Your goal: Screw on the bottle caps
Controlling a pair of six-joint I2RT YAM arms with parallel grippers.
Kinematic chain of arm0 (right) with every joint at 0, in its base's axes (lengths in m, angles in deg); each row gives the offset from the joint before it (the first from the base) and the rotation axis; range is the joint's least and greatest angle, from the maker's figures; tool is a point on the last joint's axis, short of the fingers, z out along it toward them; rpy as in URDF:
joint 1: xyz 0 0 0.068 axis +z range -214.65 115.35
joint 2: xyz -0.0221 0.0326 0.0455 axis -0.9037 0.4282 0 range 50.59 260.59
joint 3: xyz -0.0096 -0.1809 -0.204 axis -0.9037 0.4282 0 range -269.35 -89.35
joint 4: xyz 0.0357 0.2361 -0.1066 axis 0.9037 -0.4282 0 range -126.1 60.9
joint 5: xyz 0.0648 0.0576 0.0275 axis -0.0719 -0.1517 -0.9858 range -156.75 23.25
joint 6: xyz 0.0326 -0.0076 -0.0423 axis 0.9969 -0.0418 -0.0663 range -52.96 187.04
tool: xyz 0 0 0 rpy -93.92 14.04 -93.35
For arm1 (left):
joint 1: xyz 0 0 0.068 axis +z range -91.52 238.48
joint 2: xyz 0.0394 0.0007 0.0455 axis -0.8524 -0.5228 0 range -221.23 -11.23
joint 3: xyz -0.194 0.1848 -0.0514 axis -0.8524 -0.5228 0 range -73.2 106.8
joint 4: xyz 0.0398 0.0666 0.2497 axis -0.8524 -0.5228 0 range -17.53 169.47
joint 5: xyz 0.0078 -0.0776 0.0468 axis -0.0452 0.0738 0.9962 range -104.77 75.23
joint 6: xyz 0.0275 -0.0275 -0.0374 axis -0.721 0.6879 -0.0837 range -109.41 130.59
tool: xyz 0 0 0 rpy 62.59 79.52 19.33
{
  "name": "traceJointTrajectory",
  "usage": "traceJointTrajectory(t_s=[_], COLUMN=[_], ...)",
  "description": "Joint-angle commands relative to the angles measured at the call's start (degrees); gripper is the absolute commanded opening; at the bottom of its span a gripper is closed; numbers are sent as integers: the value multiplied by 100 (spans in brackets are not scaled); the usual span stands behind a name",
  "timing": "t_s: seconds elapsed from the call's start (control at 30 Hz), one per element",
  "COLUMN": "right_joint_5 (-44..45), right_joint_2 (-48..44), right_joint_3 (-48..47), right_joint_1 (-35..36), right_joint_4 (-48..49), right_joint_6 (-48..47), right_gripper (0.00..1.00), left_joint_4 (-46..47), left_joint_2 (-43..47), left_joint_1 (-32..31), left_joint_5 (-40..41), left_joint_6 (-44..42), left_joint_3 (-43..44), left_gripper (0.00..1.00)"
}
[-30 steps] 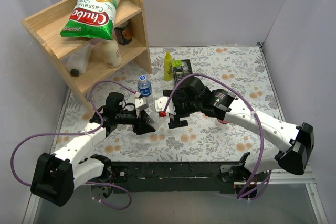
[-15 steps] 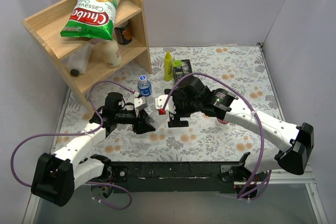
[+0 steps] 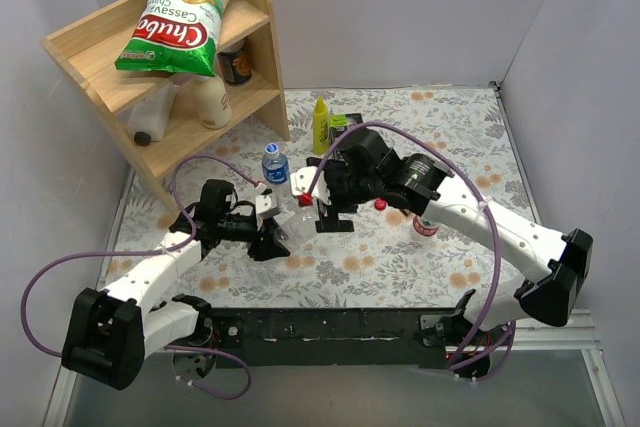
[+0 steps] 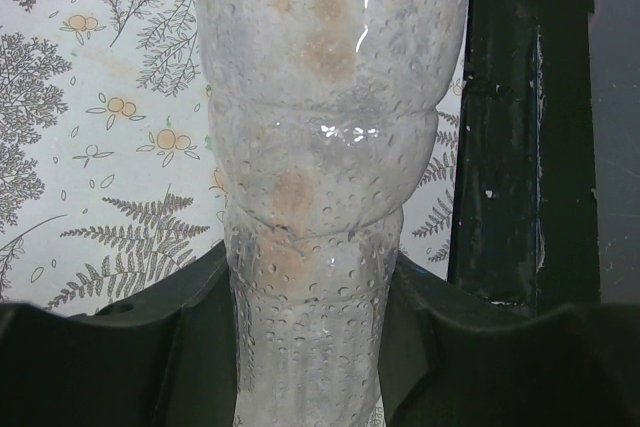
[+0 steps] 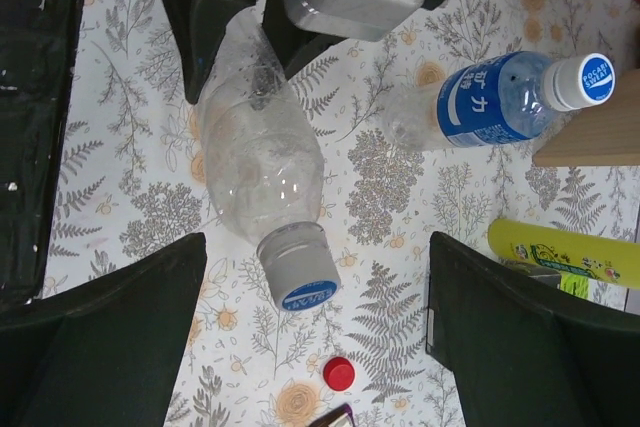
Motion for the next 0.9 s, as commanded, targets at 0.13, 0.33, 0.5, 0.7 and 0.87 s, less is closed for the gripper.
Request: traceJointTrajectory(t_s=[0.13,0.33,0.5,0.7,0.87], right_joint_5=[-351,-457,-456,-492,-456], right_joint_2=[-575,-707,-584,-531,-453], right_joint_3=[335,599,537,546,546], right_joint_1=[-9,-9,-9,-9,-9], right_joint_4=[-296,-578,-709,-718,-876], right_joint_6=[-1014,-1754,-1913,-1948,-2124], right_gripper=[92,82,71,65,54], left_joint_4=[-147,-366,-586,-718,-823], left_joint_2=[34,96,131,123,96], left_joint_1=[15,24,15,7,15], left_joint_5=[-392,-462,-480,-480,-480], left_joint_6=[-236,-534,-728,-868,-1079], left_joint_3=[237,289,368,456,491], left_gripper=[0,0,0,0,0])
